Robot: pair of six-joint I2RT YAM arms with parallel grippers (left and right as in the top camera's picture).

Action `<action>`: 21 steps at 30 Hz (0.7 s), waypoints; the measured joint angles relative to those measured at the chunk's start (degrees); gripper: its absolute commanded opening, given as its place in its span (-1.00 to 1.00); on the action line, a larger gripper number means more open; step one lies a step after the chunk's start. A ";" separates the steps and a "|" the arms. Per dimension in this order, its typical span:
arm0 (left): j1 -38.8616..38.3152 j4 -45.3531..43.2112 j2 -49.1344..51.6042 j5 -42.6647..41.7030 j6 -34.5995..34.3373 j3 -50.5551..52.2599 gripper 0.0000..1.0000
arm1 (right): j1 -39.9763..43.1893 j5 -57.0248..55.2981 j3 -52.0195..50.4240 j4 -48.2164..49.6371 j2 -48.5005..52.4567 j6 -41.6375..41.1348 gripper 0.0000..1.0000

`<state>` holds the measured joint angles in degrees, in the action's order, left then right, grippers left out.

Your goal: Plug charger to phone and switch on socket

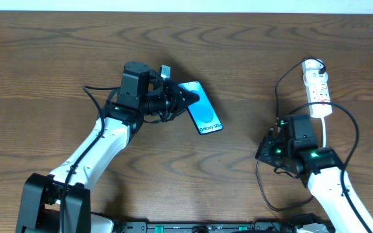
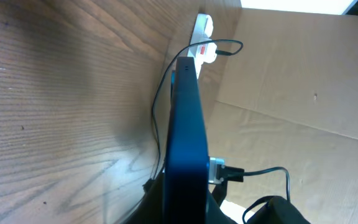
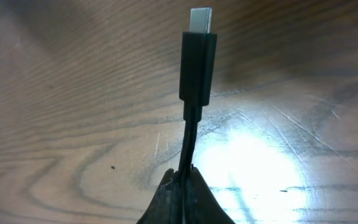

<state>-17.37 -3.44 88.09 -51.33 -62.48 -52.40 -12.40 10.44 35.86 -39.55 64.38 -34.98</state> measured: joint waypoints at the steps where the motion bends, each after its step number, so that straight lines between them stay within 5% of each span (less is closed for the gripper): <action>1: 0.00 0.00 0.00 0.00 0.00 0.00 -0.86 | -0.76 -0.50 0.00 0.50 0.52 -0.59 -0.78; 13: 0.00 0.00 0.00 0.00 -0.02 0.00 -0.86 | -3.37 -8.50 0.00 2.99 7.58 -4.46 -0.32; 21: 0.00 0.00 0.00 0.00 -0.02 0.00 -0.85 | -3.37 -9.84 0.00 3.30 7.58 -9.81 0.60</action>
<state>-17.37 -3.44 88.09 -51.33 -62.50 -52.40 -15.77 0.60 35.86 -36.25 71.96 -44.80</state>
